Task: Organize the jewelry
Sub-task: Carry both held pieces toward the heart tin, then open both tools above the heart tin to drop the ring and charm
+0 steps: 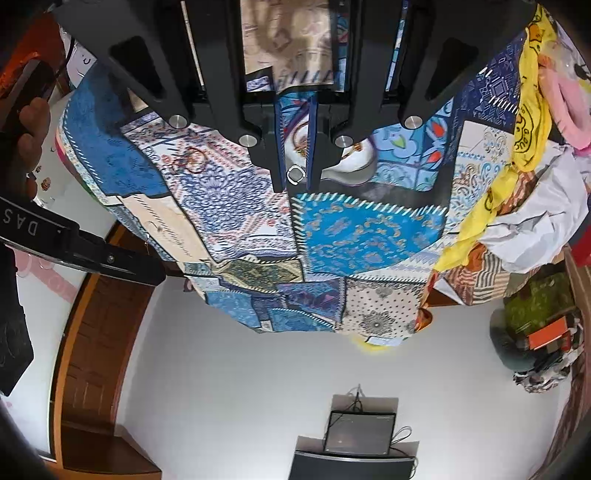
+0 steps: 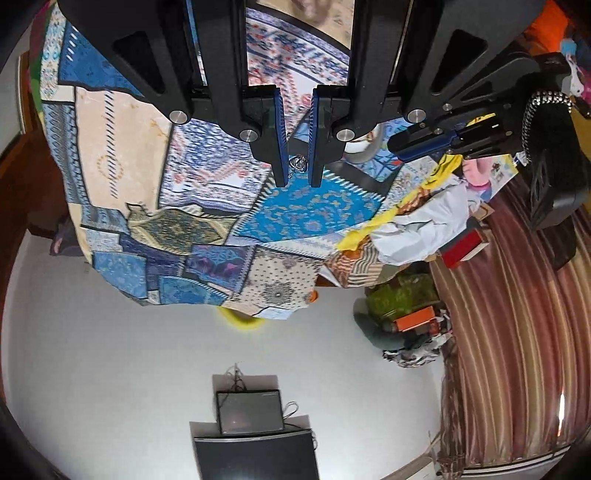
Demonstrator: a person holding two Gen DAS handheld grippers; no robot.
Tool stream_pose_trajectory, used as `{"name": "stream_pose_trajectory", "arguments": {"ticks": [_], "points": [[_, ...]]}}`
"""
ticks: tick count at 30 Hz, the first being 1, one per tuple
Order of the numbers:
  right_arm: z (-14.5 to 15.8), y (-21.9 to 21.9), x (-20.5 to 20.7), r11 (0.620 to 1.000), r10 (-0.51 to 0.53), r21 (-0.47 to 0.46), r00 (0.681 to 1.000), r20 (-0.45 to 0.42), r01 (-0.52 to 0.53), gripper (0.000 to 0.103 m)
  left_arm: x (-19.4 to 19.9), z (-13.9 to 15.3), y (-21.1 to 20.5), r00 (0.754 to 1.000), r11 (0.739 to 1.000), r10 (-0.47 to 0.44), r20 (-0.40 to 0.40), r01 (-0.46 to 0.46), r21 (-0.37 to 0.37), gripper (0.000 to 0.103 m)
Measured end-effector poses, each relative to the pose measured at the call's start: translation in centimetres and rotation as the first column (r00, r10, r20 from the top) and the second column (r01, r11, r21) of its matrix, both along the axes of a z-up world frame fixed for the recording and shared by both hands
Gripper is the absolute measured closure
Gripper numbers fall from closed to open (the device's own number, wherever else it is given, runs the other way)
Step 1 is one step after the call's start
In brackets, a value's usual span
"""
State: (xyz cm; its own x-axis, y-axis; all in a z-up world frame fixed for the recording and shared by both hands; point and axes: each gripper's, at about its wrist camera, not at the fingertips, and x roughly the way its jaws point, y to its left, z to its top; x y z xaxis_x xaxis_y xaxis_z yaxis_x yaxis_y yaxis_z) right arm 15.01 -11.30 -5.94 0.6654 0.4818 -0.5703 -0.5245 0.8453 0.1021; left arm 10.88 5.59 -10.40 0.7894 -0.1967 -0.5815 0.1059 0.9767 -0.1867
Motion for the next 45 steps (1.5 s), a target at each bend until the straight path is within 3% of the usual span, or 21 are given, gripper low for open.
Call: {"name": "stream_pose_trajectory", "arguments": {"ticks": [11,24,37,45], "points": [[-2.5,4.2,1.2,0.997,0.077,-0.020,0.995,-0.061,-0.078,0.093,1.5,-3.0,2.2,0.997,0.999,0.024,-0.067,-0.026,-0.025,0.094],[-6.0,7.6,2.9,0.987,0.139,-0.061,0.978,-0.155,-0.149,0.093,3.0,-6.7,1.5,0.988,0.998,-0.031,-0.150,0.022,-0.065,0.094],[-7.4,9.1,3.7,0.979,0.171,-0.068,0.958,-0.229,-0.191,0.093,3.5,-7.2,2.4,0.987,0.997,-0.004,-0.162,-0.008,-0.072,0.094],[-6.8,8.2,3.7,0.983,0.158,-0.052,0.961,-0.228,-0.174,0.084,3.3,-6.6,2.9,0.987,0.997,0.024,-0.159,-0.035,-0.064,0.090]]}}
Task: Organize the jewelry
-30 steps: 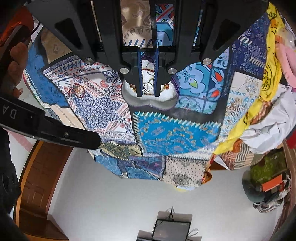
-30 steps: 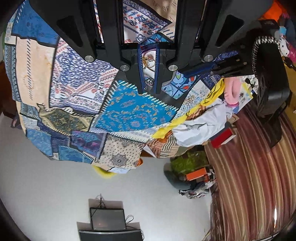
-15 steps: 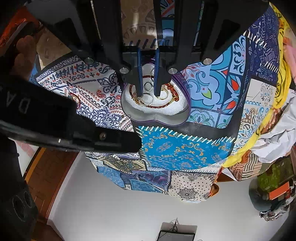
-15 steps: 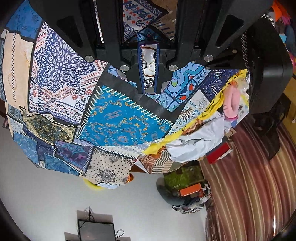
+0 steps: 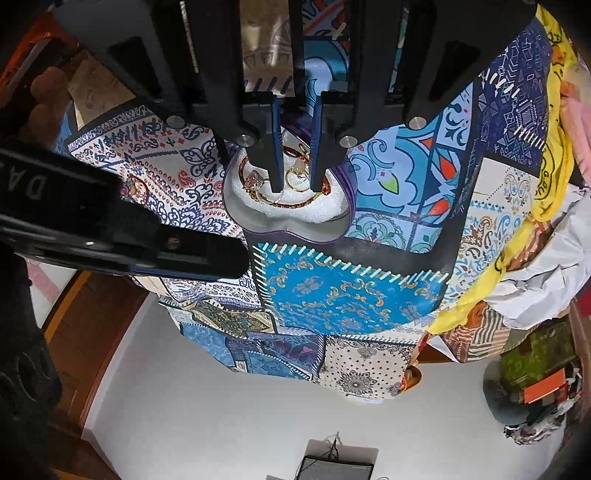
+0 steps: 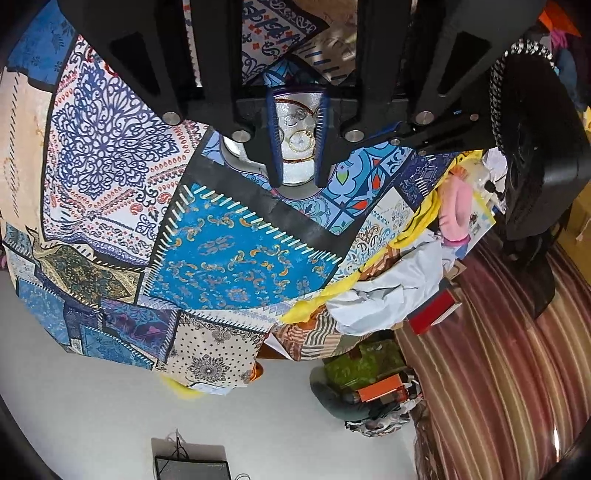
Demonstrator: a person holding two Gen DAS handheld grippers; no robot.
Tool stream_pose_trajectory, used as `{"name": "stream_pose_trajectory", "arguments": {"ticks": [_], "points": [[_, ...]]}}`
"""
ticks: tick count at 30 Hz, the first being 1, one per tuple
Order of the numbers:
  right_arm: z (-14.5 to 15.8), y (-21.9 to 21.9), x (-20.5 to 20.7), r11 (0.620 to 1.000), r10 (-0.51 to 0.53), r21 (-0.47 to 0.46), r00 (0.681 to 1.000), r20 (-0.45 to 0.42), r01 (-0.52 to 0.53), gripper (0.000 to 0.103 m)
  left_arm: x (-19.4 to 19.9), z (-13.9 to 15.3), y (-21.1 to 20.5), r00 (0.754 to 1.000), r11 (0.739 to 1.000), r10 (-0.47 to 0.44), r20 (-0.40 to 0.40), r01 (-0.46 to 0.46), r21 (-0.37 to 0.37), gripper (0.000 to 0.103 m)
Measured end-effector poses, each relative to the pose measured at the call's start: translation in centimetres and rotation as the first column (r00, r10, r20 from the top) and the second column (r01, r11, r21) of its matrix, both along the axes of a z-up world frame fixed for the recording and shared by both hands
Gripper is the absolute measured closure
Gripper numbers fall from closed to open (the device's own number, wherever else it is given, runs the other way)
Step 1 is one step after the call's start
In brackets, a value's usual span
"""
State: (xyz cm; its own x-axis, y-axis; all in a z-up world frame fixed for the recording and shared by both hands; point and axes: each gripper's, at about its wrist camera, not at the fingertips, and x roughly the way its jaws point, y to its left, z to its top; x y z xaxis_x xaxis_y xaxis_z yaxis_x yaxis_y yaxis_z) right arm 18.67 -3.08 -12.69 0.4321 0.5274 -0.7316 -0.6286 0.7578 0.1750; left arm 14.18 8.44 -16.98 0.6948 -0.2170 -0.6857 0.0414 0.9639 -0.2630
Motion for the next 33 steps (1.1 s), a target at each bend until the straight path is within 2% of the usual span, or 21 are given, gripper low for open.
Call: {"name": "stream_pose_trajectory", "arguments": {"ticks": [2,5,16,21,28,33], "points": [[0.5,-0.6,-0.2,1.000,-0.012,0.005,1.000,0.014,0.012,0.079,-0.2,0.4,0.1,1.000,1.000,0.009,0.006,-0.009,0.000,0.085],[1.1,-1.4,-0.4,0.999,-0.036,0.007,0.999,0.038,0.035,0.073,-0.4,1.2,0.3,1.000,1.000,0.021,0.019,-0.022,0.005,0.084],[3.1,-7.2,-1.2,0.984,-0.177,0.013,0.980,0.092,0.177,0.072,-0.8,4.4,-1.2,0.997,0.999,0.022,0.072,-0.024,0.029,0.083],[3.7,-10.2,-1.6,0.969,-0.245,0.013,0.963,0.114,0.245,0.072,-0.6,5.4,-3.1,0.996,0.999,-0.007,0.087,0.003,0.041,0.076],[4.7,-14.1,-2.2,0.949,-0.315,0.021,0.938,0.144,0.315,0.072,0.5,5.6,-6.7,0.994,0.997,-0.069,0.079,0.065,0.049,0.076],[4.3,-16.6,-2.2,0.934,-0.354,0.015,0.924,0.146,0.356,0.072,1.3,5.3,-9.4,0.991,0.991,-0.122,0.062,0.119,0.063,0.076]]}}
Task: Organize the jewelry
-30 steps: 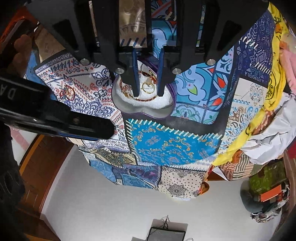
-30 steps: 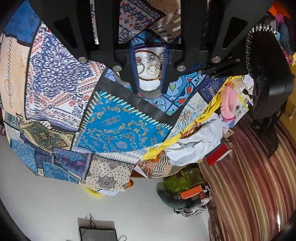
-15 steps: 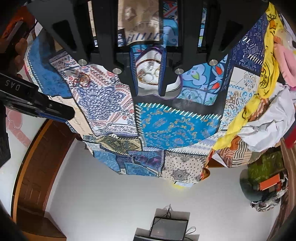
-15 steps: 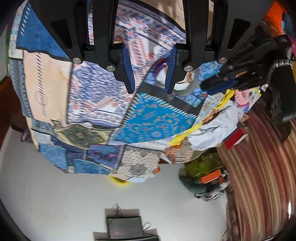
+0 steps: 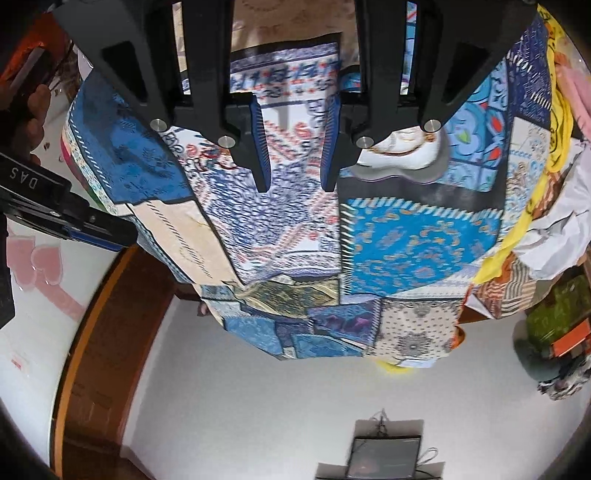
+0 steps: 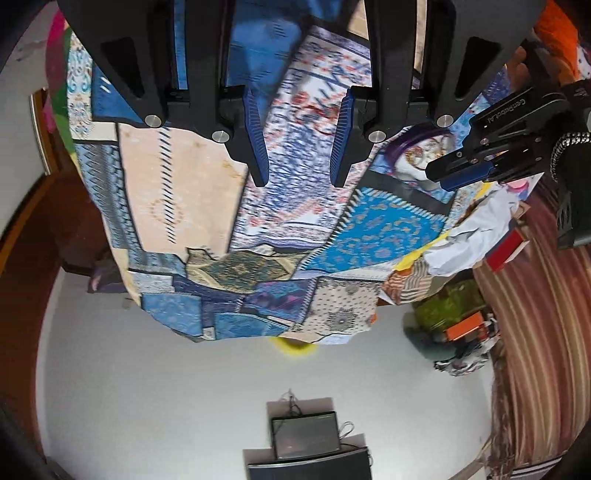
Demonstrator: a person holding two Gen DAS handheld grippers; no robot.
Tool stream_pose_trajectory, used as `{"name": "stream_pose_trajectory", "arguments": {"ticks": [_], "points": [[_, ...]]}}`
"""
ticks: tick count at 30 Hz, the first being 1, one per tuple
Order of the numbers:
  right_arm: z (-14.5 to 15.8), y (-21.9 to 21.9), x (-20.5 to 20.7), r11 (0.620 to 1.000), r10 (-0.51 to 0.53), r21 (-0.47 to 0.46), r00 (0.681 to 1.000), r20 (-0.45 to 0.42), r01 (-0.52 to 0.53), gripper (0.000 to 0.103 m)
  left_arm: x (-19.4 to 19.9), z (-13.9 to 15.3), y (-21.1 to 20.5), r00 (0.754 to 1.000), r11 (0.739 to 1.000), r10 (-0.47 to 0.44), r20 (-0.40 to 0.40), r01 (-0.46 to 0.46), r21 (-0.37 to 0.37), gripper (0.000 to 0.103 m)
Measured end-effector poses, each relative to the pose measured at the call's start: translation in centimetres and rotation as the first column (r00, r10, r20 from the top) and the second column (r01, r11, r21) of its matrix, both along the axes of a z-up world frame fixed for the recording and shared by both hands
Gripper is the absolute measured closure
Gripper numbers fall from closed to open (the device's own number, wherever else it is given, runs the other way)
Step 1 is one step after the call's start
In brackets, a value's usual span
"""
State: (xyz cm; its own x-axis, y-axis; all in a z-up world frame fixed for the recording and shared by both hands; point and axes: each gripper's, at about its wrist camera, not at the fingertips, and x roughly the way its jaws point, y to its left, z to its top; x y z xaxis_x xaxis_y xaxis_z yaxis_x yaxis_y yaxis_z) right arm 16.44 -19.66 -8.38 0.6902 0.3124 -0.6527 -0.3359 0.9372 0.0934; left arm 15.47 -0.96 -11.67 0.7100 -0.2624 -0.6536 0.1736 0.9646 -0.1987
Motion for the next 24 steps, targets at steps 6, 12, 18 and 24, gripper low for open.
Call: {"name": "stream_pose_trajectory", "arguments": {"ticks": [6,12,18,24], "points": [[-1.4,-1.8,0.2,1.000,-0.022,0.014,0.999,-0.040,0.022,0.072,0.7,-0.9,-2.8,0.998,0.998,-0.059,-0.033,0.060,0.020,0.076],[-2.8,-3.1,0.6,0.999,-0.029,0.025,0.996,-0.080,0.031,0.072,1.1,-2.1,-5.1,0.991,0.993,-0.113,-0.072,0.116,0.030,0.076],[-3.8,-3.9,0.8,0.999,-0.028,0.042,0.994,-0.108,0.033,0.072,1.2,-3.7,-6.6,0.982,0.988,-0.145,-0.118,0.150,0.040,0.076],[-4.5,-3.8,0.9,0.999,-0.017,0.044,0.992,-0.128,0.023,0.072,1.1,-4.8,-7.0,0.974,0.985,-0.164,-0.153,0.170,0.026,0.076]]}}
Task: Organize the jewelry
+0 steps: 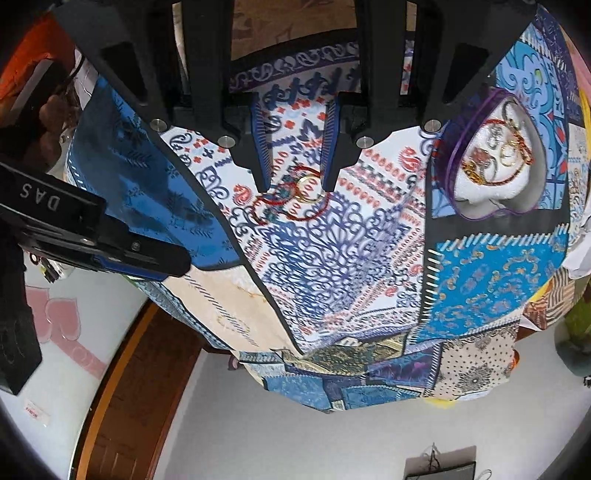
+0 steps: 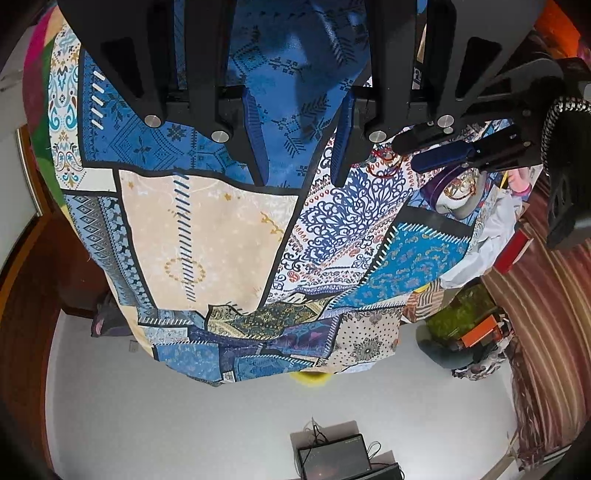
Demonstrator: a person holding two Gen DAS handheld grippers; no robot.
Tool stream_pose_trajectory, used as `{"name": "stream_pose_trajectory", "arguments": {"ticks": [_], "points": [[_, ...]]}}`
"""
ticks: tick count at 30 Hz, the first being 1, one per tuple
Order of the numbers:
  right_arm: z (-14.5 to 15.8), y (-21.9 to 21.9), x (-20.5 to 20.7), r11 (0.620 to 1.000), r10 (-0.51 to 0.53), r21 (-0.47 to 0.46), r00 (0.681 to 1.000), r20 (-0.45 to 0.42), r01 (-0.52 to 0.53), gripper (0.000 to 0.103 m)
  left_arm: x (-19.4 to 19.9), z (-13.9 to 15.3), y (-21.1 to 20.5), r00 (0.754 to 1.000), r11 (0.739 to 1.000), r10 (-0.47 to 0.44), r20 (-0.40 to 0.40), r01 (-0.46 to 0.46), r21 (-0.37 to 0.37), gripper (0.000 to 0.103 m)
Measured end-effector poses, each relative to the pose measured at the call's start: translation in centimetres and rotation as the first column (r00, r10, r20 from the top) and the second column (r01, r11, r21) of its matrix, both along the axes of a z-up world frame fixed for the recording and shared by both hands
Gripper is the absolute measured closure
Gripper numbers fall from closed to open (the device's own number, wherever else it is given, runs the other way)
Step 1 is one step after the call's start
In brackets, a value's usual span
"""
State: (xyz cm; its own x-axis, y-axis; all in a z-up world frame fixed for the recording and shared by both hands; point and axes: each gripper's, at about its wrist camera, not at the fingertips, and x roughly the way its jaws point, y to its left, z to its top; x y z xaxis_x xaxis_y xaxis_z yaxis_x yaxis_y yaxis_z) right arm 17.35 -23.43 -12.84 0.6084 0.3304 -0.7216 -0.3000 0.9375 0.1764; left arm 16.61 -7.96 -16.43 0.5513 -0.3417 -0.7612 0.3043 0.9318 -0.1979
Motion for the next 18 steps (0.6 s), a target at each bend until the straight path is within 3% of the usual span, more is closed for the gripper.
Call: {"name": "stream_pose_trajectory", "arguments": {"ticks": [7,11,18], "points": [[-0.19,-0.02,0.20,1.000,0.003,0.008,1.000,-0.008,-0.003,0.072,0.37,-0.48,-0.68,1.000,1.000,-0.003,0.002,0.003,-0.002,0.078],[-0.20,-0.09,0.18,1.000,0.002,0.009,1.000,-0.011,-0.002,0.072,0.46,-0.57,-0.79,1.000,1.000,0.001,0.010,-0.001,0.006,0.097],[-0.14,0.15,0.02,1.000,0.008,0.008,1.000,-0.016,-0.008,0.072,-0.29,0.35,-0.89,0.999,1.000,-0.002,0.038,0.001,0.009,0.098]]}}
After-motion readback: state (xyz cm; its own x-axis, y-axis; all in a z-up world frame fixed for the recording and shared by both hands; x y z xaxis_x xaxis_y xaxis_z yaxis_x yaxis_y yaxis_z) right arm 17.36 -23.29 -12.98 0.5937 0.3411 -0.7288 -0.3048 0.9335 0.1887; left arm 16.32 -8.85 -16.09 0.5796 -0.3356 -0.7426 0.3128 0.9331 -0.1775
